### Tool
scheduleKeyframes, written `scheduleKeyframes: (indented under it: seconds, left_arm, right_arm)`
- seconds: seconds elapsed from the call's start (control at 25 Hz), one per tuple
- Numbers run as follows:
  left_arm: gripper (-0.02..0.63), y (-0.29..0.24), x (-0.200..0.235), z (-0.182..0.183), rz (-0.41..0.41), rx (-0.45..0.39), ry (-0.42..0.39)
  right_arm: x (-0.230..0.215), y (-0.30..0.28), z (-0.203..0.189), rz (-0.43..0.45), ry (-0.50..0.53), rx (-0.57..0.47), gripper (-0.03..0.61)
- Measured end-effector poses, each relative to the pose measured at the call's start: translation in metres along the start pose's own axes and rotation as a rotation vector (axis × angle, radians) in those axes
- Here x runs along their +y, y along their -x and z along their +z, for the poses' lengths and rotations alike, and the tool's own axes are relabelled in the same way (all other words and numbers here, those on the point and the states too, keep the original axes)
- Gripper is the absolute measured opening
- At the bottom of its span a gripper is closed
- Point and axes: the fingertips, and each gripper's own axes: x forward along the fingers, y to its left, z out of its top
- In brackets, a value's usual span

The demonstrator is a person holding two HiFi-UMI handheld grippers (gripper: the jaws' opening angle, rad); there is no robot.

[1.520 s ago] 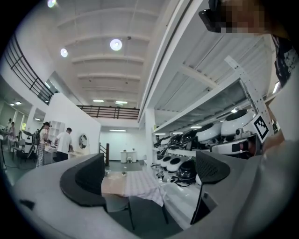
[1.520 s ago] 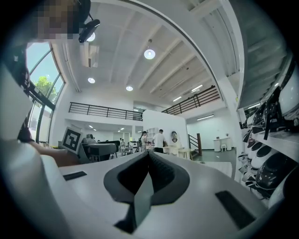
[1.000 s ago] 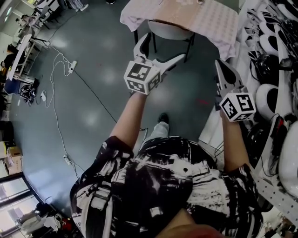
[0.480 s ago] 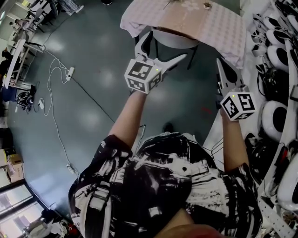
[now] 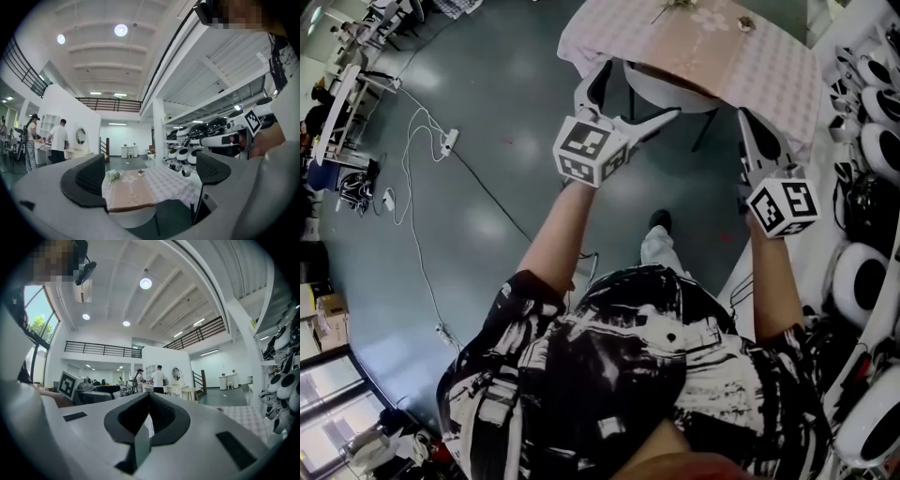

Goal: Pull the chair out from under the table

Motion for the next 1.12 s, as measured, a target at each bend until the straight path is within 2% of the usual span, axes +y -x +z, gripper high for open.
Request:
scheduleKeyframes:
  seconds: [0.24, 0.48, 0.8, 1.0, 1.12]
  left_arm:
    - [0.572, -0.056, 0.059, -0.009, 0.022, 0.015, -0.012]
    - [0.572, -0.134, 0.106, -0.032, 0.019, 0.058, -0.004]
    - [0.572, -0.182, 0.152, -0.075, -0.003, 0.135, 0.032]
    - [0.572, -0.203, 0.171, -0.107, -0.069, 0.19, 0.035]
    - [0.571, -0.211, 0.172, -0.143, -0.15, 0.278, -0.03]
  right_arm:
    - [-0.046, -0.071, -0.004, 0.017, -0.008, -0.012, -0.002]
    - [-0.117, -0.136, -0.012, 0.016, -0.034, 0.0, -0.002]
    - [-0.163, -0.196, -0.043, -0.008, -0.082, 0.047, -0.002]
    - [-0.176, -0.211, -0.058, -0.074, -0.098, 0.069, -0.002]
    - [-0.182, -0.215, -0.07, -0.138, -0.104, 0.087, -0.002]
